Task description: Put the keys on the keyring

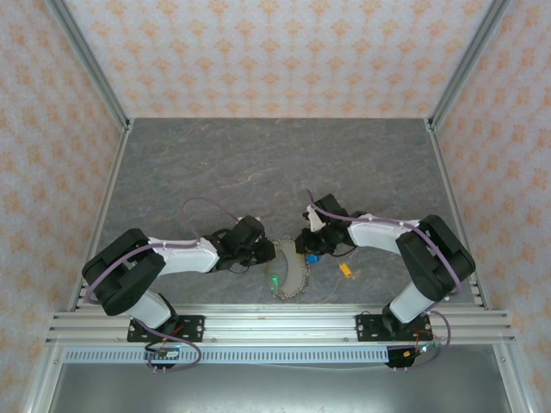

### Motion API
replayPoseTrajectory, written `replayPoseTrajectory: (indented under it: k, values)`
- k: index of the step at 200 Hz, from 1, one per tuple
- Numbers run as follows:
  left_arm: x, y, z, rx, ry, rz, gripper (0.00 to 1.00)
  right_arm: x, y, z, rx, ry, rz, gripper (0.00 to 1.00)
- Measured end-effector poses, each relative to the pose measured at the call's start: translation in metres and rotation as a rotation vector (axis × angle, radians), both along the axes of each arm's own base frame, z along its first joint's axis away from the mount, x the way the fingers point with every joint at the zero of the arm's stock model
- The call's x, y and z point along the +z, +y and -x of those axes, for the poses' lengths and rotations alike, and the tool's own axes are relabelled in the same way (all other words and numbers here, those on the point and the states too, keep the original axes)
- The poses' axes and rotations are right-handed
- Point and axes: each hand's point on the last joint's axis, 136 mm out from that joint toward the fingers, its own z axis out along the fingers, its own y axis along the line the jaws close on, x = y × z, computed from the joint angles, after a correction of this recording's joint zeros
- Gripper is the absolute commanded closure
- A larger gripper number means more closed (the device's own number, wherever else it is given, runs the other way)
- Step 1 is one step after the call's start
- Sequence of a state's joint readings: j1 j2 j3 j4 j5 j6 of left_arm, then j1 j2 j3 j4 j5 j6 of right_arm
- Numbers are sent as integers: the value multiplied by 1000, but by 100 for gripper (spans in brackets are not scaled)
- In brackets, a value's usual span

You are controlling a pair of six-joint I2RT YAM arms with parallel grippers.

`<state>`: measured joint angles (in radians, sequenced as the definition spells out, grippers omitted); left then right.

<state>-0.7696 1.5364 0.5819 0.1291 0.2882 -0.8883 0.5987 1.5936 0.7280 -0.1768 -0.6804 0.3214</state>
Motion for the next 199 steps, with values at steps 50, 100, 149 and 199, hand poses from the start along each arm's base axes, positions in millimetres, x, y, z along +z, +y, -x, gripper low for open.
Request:
replayPoseTrajectory:
  k: [50,100,149,199]
  values:
    - [7,2,-1,-8,-24,-7,69,9,3,-4,-16,-29,-61,99]
    - [51,15,-7,10,-144,1,27,33,-6,-11,-81,-103,-150,100]
    - [81,33,-21,83,-216,71,18,71,-12,-24,-173,-215,-284,100]
    - [77,18,-26,26,-160,189,20,103,-6,-33,-208,-297,-394,100]
